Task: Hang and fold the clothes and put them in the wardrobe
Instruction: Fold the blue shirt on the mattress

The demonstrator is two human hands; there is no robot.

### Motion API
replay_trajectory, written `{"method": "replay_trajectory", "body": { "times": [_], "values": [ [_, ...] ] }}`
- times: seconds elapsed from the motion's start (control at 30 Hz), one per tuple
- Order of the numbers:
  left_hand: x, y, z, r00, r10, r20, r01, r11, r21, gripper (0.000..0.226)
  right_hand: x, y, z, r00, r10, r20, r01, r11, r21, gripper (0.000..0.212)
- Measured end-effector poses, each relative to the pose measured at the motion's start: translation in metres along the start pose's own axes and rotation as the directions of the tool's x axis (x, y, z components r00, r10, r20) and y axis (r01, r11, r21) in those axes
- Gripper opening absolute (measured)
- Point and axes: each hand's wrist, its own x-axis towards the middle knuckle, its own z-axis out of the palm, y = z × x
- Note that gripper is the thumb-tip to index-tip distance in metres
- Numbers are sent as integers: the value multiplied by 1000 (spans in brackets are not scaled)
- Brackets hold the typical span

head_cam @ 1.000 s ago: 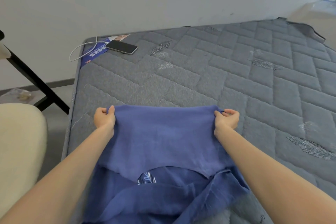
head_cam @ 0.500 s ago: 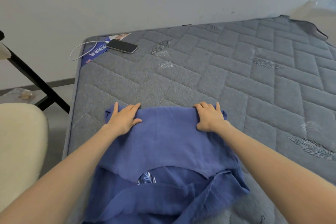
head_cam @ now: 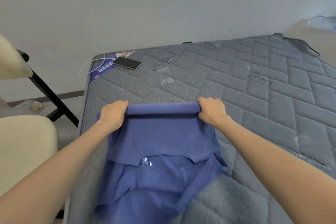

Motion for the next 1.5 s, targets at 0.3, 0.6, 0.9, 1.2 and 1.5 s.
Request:
{"method": "replay_trajectory", "body": {
  "times": [0.3, 0.6, 0.9, 1.2, 1.5],
  "values": [
    [-16, -9, -151, 861, -39, -508, 23, 999, -38, 13, -10, 8, -127, 879, 9, -477, 7, 999, 32, 21],
    [-85, -16, -211, 788, -80, -611, -26, 986, -163, 10, -78, 2, -197, 821, 134, -555, 46, 953, 299, 21],
    [-138, -42, -232, 911, 2, -413, -187, 894, -408, 23, -134, -3, -219, 838, 178, -516, 2, 944, 329, 19],
    [-138, -30, -185, 921, 168, 350, -123, 981, -148, 41, -138, -7, -179, 979, 168, 118, -174, 984, 39, 31],
    [-92, -15, -121, 999, -37, 4, 37, 996, 76, 25, -87, -13, -115, 990, 137, -43, -135, 990, 40, 30]
  ]
}}
